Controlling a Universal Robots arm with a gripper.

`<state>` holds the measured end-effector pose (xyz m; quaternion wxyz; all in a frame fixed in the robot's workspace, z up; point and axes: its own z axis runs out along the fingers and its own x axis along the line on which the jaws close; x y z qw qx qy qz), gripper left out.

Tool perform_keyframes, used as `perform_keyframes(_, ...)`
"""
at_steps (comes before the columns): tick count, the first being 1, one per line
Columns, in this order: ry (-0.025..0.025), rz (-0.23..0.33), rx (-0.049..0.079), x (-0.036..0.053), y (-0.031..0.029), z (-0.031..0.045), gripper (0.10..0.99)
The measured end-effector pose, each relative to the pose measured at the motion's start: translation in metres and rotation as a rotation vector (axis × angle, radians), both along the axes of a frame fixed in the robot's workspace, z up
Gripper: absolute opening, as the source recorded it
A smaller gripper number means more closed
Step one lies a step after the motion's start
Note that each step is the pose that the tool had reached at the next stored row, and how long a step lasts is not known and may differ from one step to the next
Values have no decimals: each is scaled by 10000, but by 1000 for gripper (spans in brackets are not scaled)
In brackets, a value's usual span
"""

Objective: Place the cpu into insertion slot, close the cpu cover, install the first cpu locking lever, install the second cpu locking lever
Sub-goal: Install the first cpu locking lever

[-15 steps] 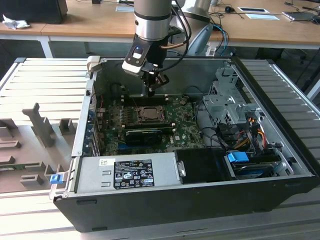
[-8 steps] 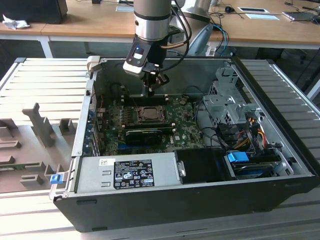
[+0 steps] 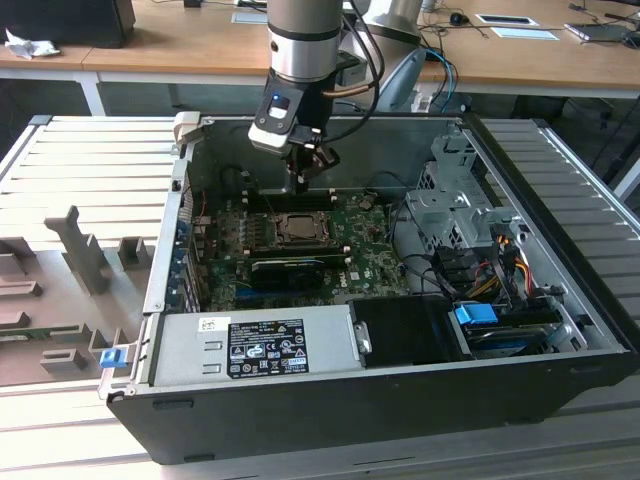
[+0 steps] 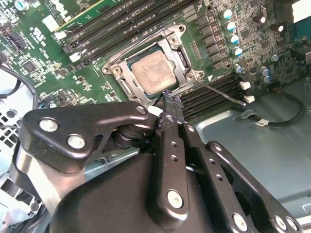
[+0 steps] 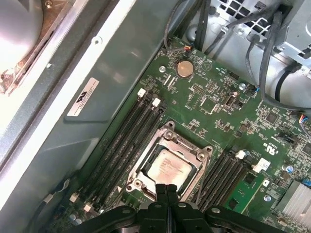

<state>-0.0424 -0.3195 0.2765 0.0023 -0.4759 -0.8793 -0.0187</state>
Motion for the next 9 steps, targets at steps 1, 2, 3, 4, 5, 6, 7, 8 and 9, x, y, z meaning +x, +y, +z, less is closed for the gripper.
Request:
perform_keyframes(1,0,65,0,0,0,0,106)
perform_keyframes(2,-1,142,1,0,0,0,106)
perform_keyframes(3,-1,187,0,0,0,0,106)
perform_keyframes(4,-1,243,1,0,0,0,106)
perform_keyframes(5,-1,294,0,0,0,0,106)
perform_keyframes(6,0,358,0,0,0,0,106)
perform_keyframes(7,-1,409,0,0,0,0,106)
perform_keyframes(8,0,462,1,0,0,0,106)
perform_keyframes(9,0,550,0,-1,0,0,106)
